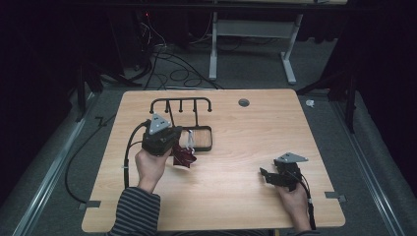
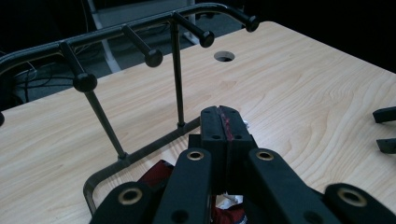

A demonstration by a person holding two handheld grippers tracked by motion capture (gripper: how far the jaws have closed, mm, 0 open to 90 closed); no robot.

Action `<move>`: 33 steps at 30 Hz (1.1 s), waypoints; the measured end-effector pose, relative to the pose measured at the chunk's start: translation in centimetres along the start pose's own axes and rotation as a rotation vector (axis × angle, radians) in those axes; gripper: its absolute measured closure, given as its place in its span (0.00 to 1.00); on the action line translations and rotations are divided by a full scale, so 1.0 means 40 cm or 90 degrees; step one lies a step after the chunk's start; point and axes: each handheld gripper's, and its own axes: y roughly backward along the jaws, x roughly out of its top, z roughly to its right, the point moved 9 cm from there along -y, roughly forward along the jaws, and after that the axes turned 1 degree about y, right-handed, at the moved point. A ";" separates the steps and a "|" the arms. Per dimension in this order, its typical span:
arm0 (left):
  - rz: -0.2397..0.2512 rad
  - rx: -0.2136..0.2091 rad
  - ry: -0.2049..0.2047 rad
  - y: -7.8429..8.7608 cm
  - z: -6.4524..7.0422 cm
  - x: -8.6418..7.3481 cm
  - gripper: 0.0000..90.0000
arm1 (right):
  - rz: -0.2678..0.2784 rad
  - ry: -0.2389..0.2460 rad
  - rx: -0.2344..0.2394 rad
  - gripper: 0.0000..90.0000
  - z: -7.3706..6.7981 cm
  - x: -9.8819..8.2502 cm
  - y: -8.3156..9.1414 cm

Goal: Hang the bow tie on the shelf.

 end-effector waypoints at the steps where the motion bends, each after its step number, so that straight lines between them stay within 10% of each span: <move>1: -0.004 0.000 -0.001 -0.002 0.000 0.000 1.00 | -0.001 -0.001 0.000 0.36 -0.001 0.000 0.000; 33: -0.002 0.005 -0.014 -0.007 -0.019 0.079 1.00 | 0.000 0.003 0.000 0.36 -0.001 0.000 0.000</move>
